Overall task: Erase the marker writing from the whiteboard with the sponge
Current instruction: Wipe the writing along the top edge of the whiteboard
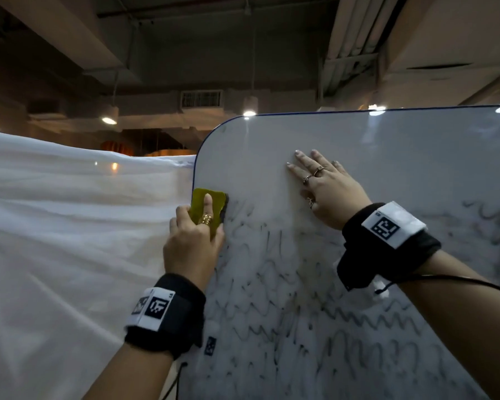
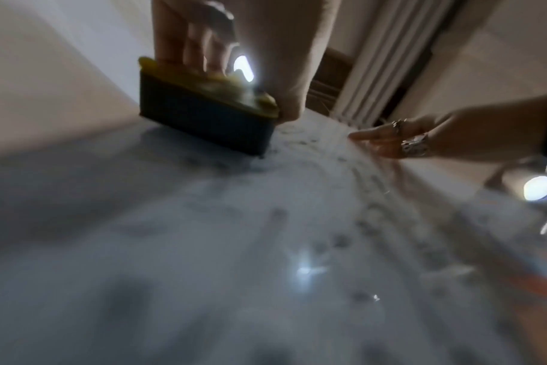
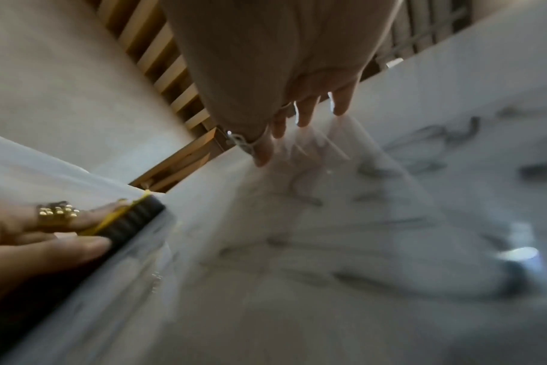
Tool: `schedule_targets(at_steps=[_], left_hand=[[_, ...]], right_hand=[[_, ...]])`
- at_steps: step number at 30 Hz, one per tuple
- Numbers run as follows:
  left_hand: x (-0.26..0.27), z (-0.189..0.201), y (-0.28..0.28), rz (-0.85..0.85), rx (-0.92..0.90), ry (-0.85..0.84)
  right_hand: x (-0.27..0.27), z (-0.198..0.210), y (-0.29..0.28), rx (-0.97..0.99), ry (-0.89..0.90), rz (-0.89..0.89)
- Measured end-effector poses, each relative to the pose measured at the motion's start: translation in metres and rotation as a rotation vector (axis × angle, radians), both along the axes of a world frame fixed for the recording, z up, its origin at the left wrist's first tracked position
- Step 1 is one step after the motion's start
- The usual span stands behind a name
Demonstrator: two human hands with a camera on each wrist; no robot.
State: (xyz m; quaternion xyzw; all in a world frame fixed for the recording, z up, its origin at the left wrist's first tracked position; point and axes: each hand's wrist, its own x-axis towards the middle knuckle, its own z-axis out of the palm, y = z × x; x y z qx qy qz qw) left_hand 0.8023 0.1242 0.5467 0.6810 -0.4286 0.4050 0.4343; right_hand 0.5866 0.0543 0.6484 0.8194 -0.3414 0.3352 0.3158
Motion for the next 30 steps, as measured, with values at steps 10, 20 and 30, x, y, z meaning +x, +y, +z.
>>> schedule_targets(at_steps=[10, 20, 30], left_hand=[[-0.014, -0.043, -0.005, -0.074, 0.002, 0.023], [-0.08, -0.011, -0.023, -0.261, -0.09, -0.096], [-0.007, 0.005, 0.0, -0.296, -0.052, -0.252]], right_hand=[[0.01, -0.006, 0.005, 0.03, -0.05, 0.0], [0.003, -0.005, 0.003, 0.078, -0.031, 0.061], [-0.012, -0.007, -0.002, 0.059, 0.037, 0.089]])
